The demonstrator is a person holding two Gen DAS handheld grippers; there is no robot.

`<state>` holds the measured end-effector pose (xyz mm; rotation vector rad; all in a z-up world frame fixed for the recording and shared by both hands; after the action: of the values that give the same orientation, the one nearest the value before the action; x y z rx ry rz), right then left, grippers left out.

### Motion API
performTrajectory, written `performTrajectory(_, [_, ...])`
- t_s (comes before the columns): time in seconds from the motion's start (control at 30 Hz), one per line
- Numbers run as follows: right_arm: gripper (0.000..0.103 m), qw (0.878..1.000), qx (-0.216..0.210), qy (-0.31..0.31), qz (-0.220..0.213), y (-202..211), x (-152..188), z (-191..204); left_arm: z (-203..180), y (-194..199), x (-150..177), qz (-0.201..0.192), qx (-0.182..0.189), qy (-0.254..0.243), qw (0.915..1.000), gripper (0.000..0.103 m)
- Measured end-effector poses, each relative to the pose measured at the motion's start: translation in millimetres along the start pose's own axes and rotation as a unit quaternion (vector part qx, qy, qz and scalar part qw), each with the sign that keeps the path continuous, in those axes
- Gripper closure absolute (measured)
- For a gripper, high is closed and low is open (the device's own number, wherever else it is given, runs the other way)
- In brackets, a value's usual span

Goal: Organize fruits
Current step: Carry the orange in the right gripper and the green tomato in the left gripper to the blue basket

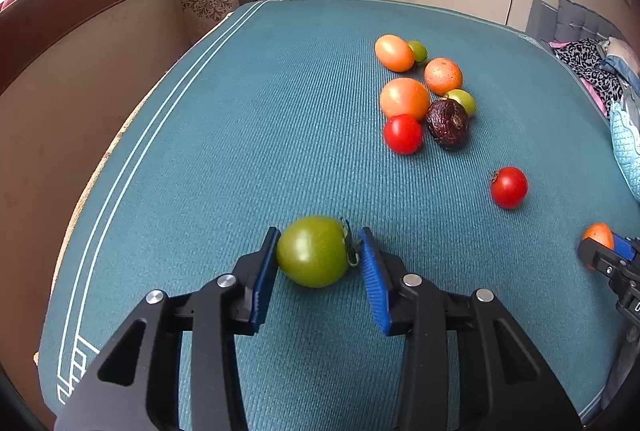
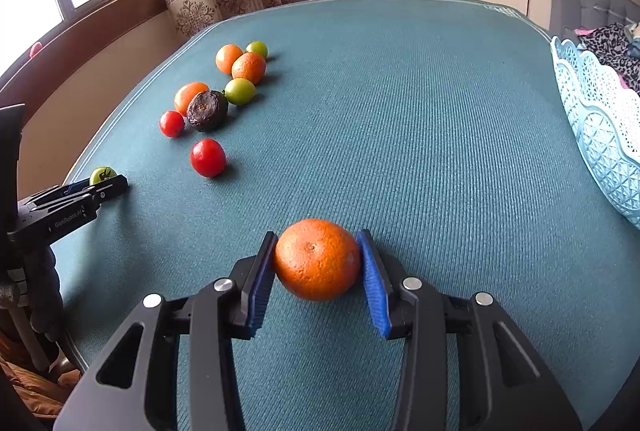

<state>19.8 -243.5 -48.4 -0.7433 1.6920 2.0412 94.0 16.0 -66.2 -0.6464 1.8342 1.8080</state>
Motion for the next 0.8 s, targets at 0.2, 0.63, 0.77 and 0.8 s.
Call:
performTrajectory(0.2, [0.063, 1.0, -0.002, 0.0, -0.005, 1.6, 0.3, 0.4, 1.3, 2.6, -0.4, -0.001, 0.001, 0.011, 0.9999, 0.063])
performTrajectory(0.63, [0.063, 0.999, -0.003, -0.018, -0.04, 19.8, -12.8, -10.9, -21.9, 17.9, -23.4, -0.034, 0.019, -0.006, 0.9992, 0.063])
performTrajectory(0.77, [0.063, 0.998, 0.007, -0.024, -0.063, 33.4, -24.6, -23.0, -36.5, 26.1, -33.3, -0.051, 0.027, -0.022, 0.9981, 0.063])
performTrajectory(0.8, [0.063, 0.997, 0.009, -0.026, -0.068, 36.5, -26.9, -26.0, -40.2, 27.8, -35.8, -0.054, 0.029, -0.026, 0.9978, 0.063])
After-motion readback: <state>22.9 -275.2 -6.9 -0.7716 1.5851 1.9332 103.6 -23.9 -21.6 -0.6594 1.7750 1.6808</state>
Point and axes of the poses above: each gripper's, at about its wrist camera, not at the fingertips, and y roughly against the way its jaws point, z to its left, x to its underside, the point moved 10 cm from there along -y, roughly the way its jaws point, and after that the axes turned 4 degrees about y, right-handed, at the moved point
